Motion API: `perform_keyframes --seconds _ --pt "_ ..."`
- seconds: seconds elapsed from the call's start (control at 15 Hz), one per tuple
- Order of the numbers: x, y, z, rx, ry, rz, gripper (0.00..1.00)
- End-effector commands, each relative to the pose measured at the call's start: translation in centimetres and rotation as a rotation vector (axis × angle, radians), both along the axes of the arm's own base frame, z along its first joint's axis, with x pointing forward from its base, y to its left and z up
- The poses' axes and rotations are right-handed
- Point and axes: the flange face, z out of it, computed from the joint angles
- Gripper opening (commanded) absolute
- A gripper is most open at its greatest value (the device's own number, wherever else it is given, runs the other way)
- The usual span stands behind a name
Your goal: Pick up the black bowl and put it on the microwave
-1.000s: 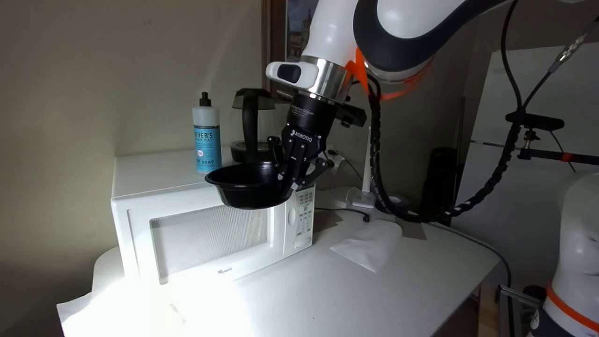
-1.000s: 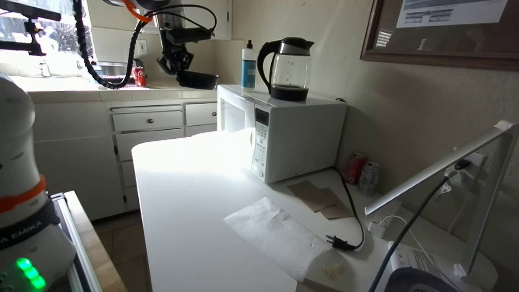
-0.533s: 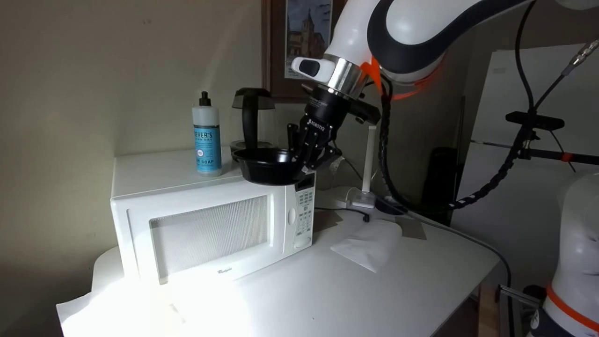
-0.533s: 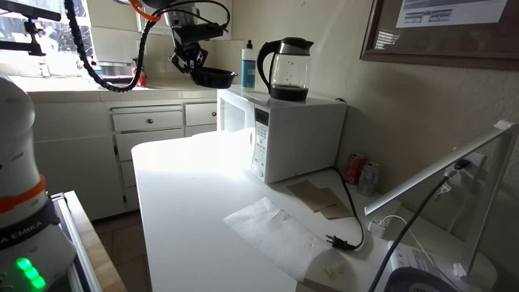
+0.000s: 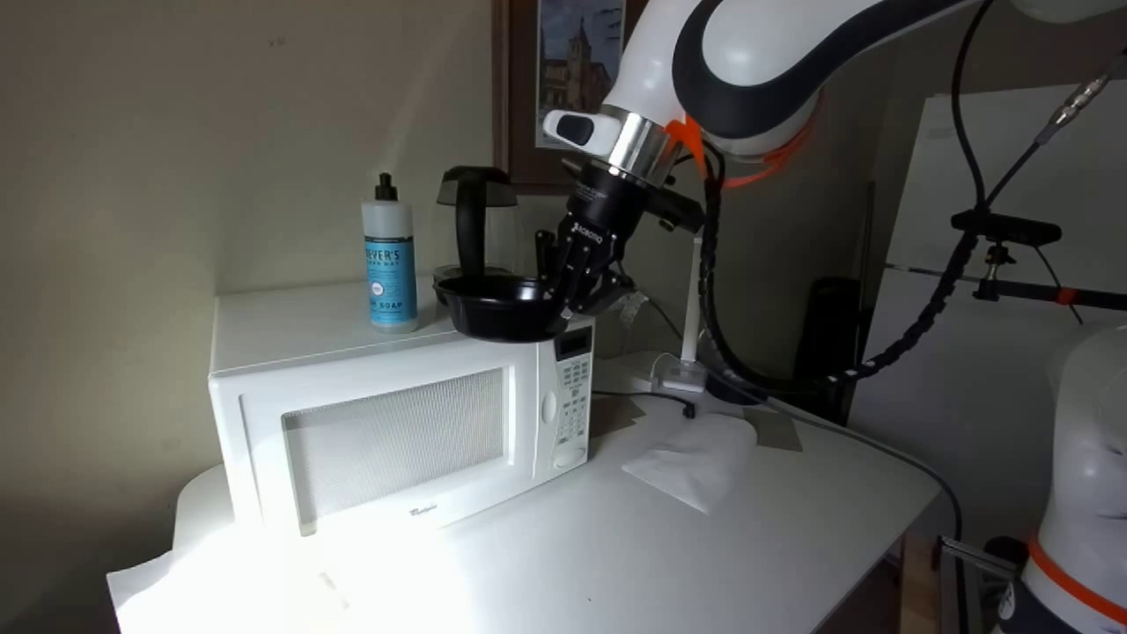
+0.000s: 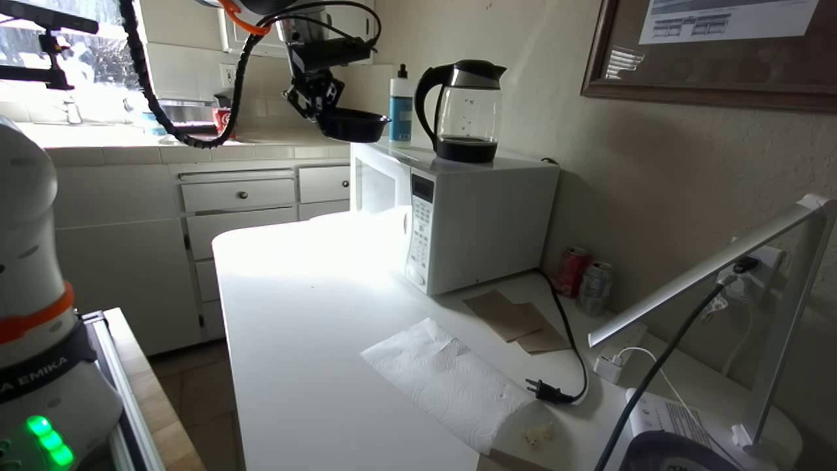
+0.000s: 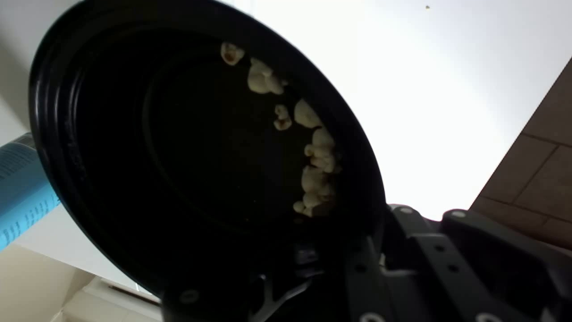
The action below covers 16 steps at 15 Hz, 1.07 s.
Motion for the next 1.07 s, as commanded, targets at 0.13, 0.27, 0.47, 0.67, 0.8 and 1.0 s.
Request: perform_keyframes --seconds 0.13,0.27,0.47,0.67,0.8,1.0 --pt "4.0 -0.3 -0.6 -0.005 -0.003 0.066 0.01" --pt "5.4 0.1 -0.8 -0.030 -0.001 0.090 0.01" --pt "7.0 0.9 -1.1 -0.034 0.001 0.123 0.01" --pt "8.2 1.4 -1.4 -0.031 -0.006 0.148 0.01" --pt "9.0 1.5 -1.7 -0.037 -0.007 0.164 0.01" --pt "10.1 1.5 -1.9 -0.043 -0.011 0.181 0.01"
